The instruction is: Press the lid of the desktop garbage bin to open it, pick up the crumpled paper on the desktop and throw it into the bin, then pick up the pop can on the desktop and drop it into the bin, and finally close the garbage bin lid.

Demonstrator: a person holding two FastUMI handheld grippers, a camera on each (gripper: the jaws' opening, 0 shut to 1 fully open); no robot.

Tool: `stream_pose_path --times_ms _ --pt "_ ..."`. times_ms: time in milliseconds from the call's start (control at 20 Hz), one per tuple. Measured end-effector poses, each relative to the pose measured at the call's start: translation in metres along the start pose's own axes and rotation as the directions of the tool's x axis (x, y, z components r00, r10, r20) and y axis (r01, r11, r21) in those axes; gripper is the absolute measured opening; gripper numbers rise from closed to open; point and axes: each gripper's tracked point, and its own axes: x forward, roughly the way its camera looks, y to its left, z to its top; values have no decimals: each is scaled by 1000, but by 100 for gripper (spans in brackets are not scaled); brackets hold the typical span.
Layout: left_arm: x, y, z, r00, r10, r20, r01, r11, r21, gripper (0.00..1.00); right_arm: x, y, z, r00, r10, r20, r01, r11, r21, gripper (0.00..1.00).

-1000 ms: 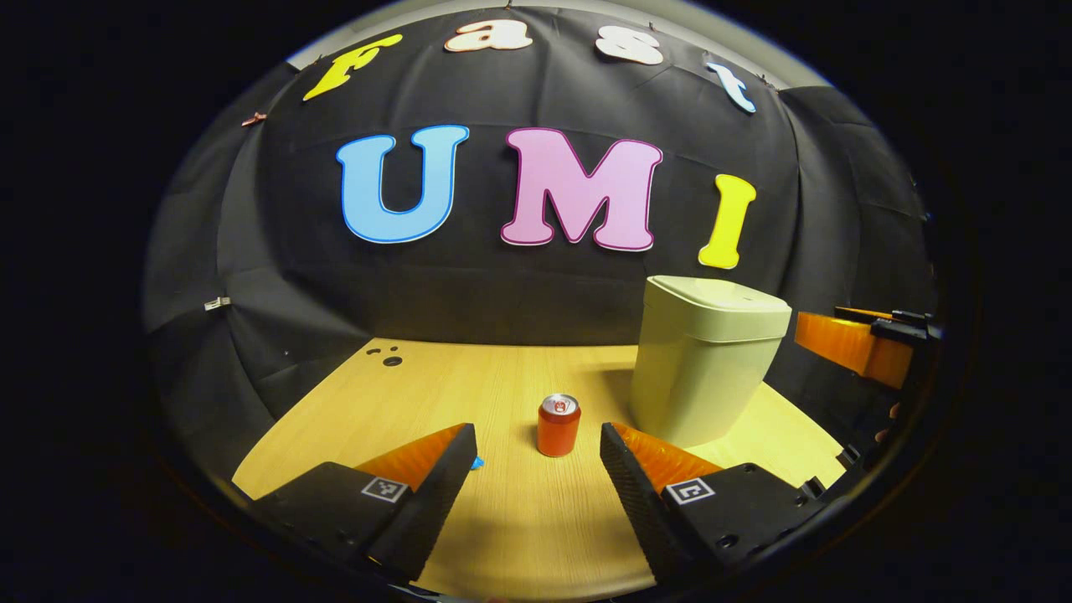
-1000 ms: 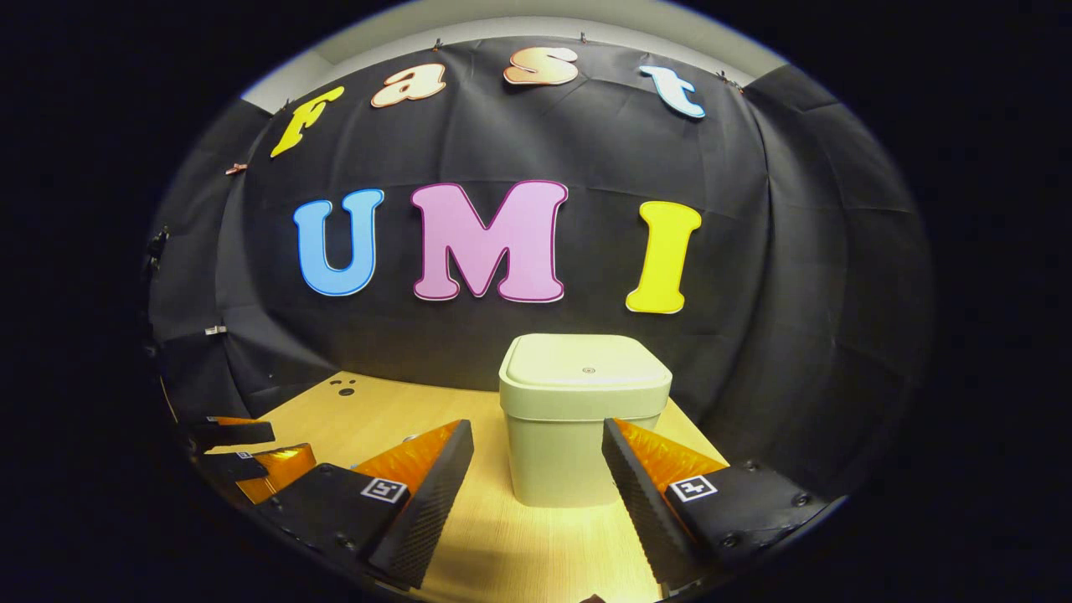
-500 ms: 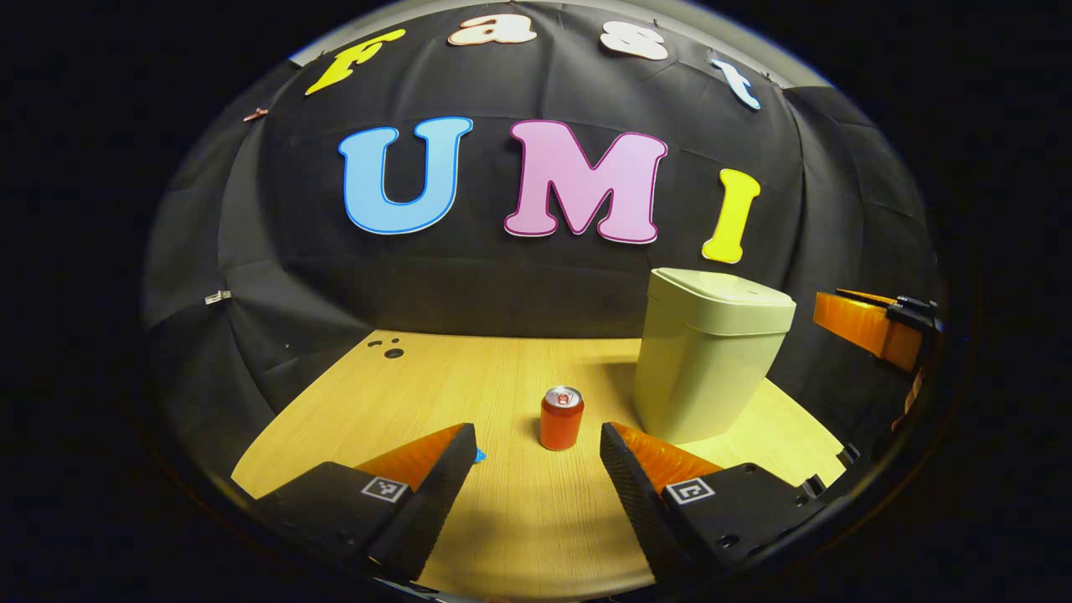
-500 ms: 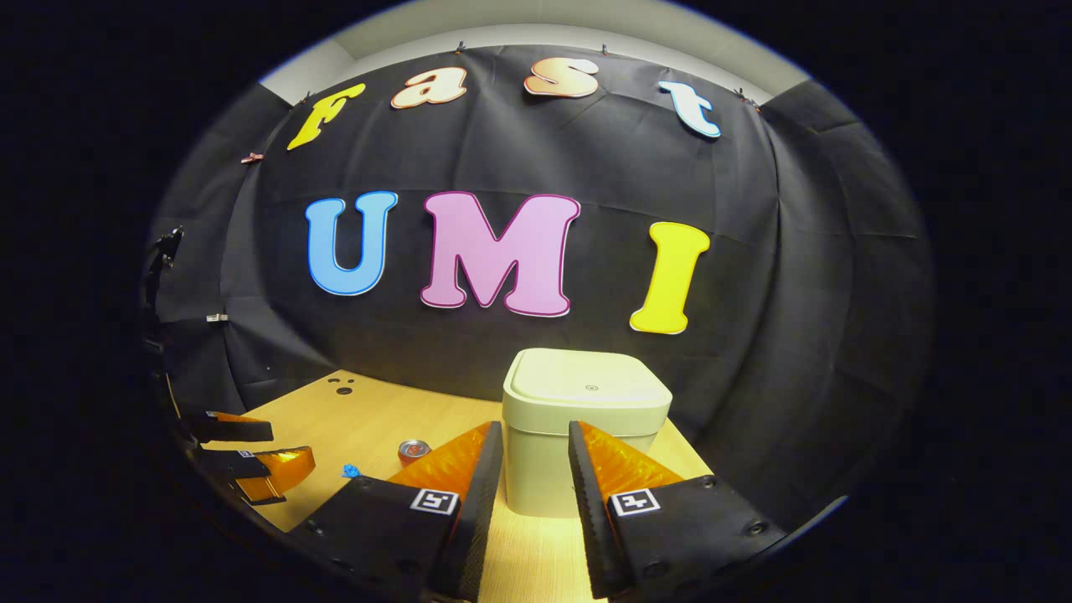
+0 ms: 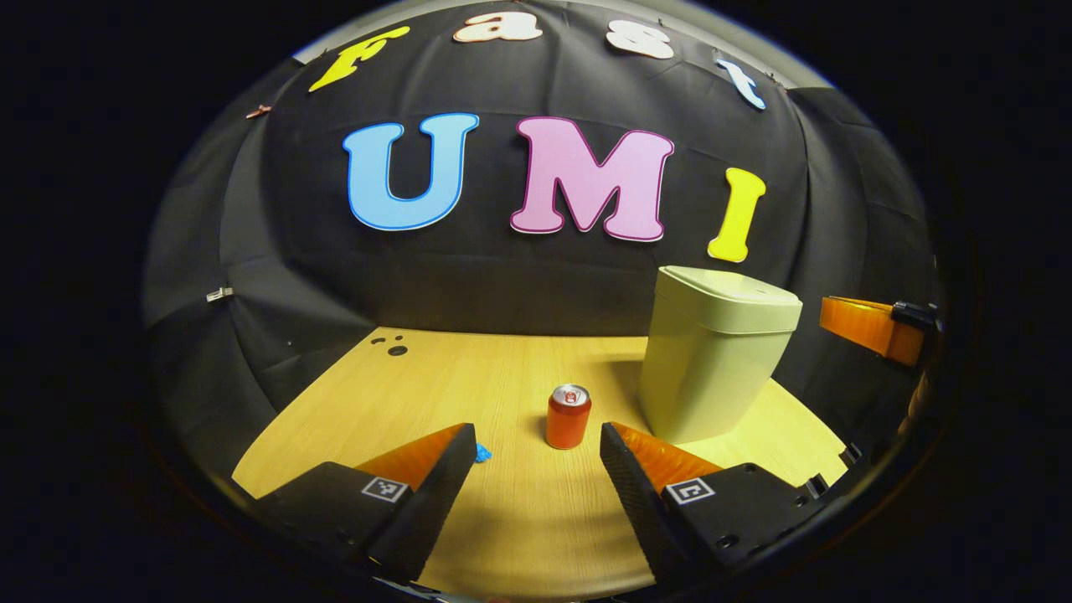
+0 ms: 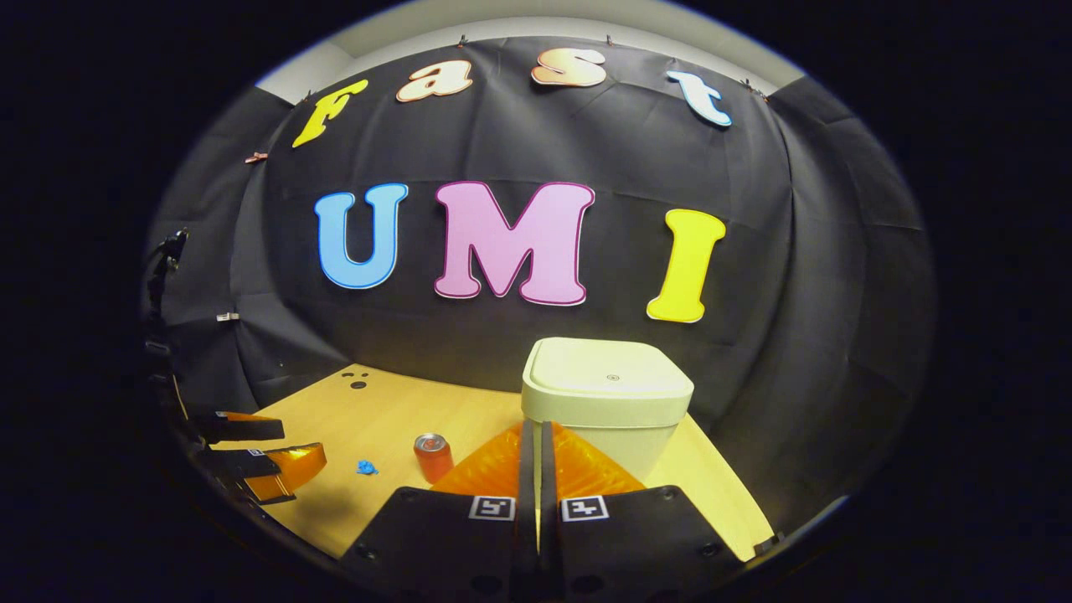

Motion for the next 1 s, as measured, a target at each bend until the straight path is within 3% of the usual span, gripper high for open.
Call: stream_pose_path --times_ms 450,1000 --pt "8 3 0 1000 -4 -8 4 1000 6 96 8 3 6 999 30 -13 -28 997 75 5" --pt "18 10 -1 1000 1 -17 -1 1000 16 96 50 -4 44 998 61 1 -61 998 4 5"
